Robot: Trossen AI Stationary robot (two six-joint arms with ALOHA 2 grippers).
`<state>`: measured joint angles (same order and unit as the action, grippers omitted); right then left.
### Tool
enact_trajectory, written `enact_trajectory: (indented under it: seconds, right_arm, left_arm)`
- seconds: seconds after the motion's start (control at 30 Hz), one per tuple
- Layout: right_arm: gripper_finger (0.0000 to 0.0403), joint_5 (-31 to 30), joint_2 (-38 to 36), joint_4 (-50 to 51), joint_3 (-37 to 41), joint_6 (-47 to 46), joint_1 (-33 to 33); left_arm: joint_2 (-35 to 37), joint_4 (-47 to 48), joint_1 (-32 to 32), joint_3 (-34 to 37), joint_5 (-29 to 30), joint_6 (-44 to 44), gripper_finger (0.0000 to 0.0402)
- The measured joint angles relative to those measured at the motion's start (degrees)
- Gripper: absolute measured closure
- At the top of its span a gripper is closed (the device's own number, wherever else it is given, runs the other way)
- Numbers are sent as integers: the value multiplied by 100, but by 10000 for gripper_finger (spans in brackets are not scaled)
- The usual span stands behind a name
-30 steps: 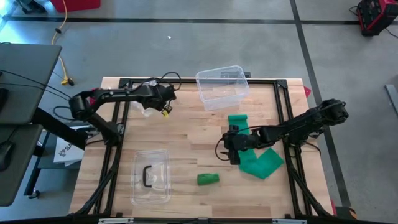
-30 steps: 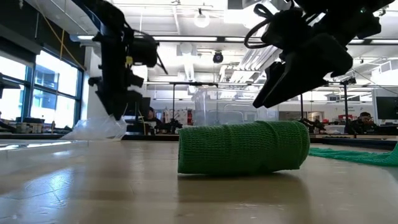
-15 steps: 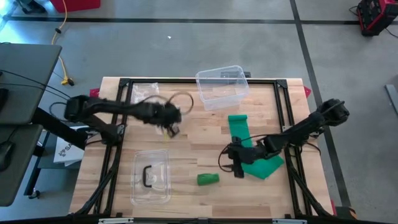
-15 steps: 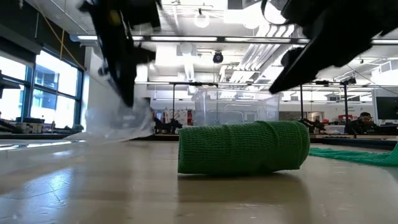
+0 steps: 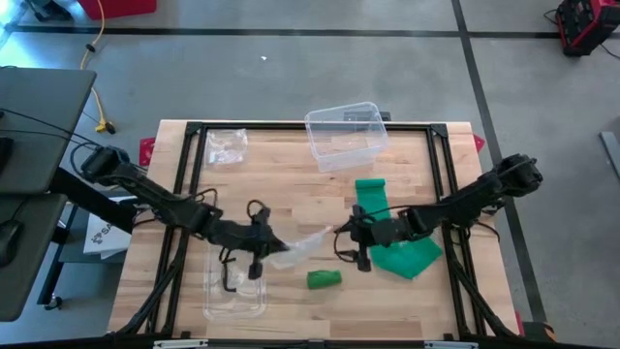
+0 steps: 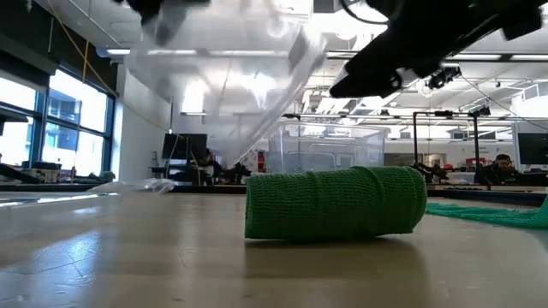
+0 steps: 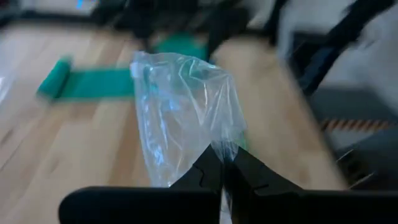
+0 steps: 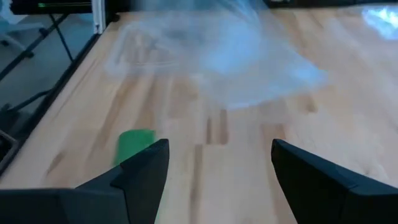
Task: Roll bandage
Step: Open the transparent zip bag
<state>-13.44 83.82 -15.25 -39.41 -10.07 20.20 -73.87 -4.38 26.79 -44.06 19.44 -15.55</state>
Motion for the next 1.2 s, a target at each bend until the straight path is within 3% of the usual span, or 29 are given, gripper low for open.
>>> enact_trajectory:
  seconds: [0.17,0.37,0.47,0.63,0.73,0.9,1.0,1.1,1.2]
  right_arm:
    - [128,421,152,-1053,16,653,-458]
    - [153,2056,163,-2731,16,762,-760]
    - [209,2439,163,-2952,16,643,-795]
    - [368,2283,157,-2751,-134,676,-728]
    - [388,1618,41,-1583,-475,743,-506]
    - [398,24,-80,1945,-1846,527,-141]
    - [395,-586,122,3765,-2675,180,-37]
    - [399,-909,399,4759,-3294,-193,10]
    - [398,-1159,835,5202,-3709,-475,26]
  left_arm:
    - [154,-1609,56,539,-338,412,401]
    - [405,-2301,56,868,-399,534,401]
    - [499,-2258,67,882,-327,578,401]
    - [519,-1947,63,878,-38,682,401]
    - [517,-1229,60,878,370,422,401]
    - [514,89,88,879,882,-533,381]
    - [513,697,150,879,1068,-765,353]
    - [504,800,180,882,1305,-705,322]
    - [506,262,224,882,1476,-362,298]
